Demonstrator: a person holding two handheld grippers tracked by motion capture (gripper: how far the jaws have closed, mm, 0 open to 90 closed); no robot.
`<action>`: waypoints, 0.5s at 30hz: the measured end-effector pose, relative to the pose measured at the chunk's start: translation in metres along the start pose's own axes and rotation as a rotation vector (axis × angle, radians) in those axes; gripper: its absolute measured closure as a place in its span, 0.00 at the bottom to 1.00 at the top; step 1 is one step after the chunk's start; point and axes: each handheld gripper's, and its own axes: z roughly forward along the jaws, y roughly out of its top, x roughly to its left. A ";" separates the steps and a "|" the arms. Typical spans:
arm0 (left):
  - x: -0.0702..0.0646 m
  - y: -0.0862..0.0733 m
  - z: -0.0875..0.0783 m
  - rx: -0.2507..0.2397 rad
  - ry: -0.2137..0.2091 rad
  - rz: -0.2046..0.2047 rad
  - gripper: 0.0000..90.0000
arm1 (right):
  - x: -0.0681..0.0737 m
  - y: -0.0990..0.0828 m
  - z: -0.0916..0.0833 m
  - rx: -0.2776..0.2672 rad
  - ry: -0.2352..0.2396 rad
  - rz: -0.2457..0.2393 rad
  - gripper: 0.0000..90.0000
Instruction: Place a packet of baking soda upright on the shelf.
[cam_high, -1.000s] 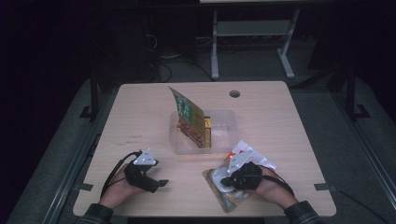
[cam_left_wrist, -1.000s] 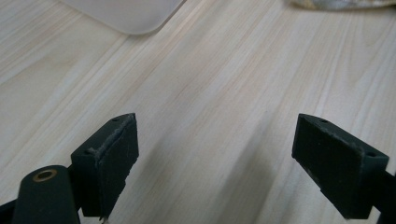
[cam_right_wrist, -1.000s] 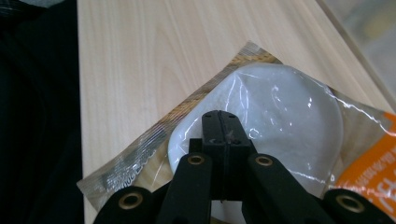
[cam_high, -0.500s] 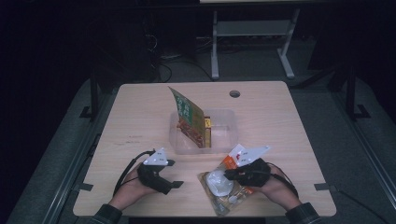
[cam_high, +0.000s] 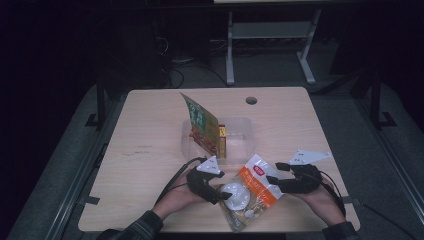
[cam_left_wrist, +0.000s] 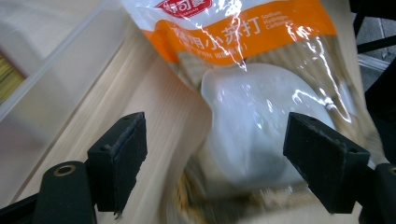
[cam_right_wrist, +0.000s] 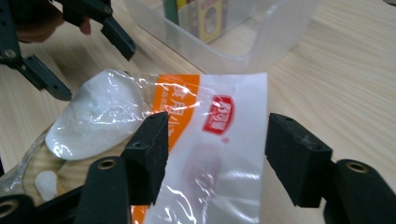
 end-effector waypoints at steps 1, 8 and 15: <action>0.001 0.002 0.004 0.003 -0.008 0.002 0.24 | -0.001 -0.002 -0.002 -0.003 -0.011 -0.001 0.41; 0.005 0.007 0.027 -0.001 -0.077 -0.025 0.30 | -0.003 -0.015 -0.013 -0.018 -0.032 0.032 0.37; 0.006 0.007 0.030 -0.009 -0.182 -0.031 0.65 | -0.005 -0.019 -0.017 -0.031 -0.045 0.039 0.37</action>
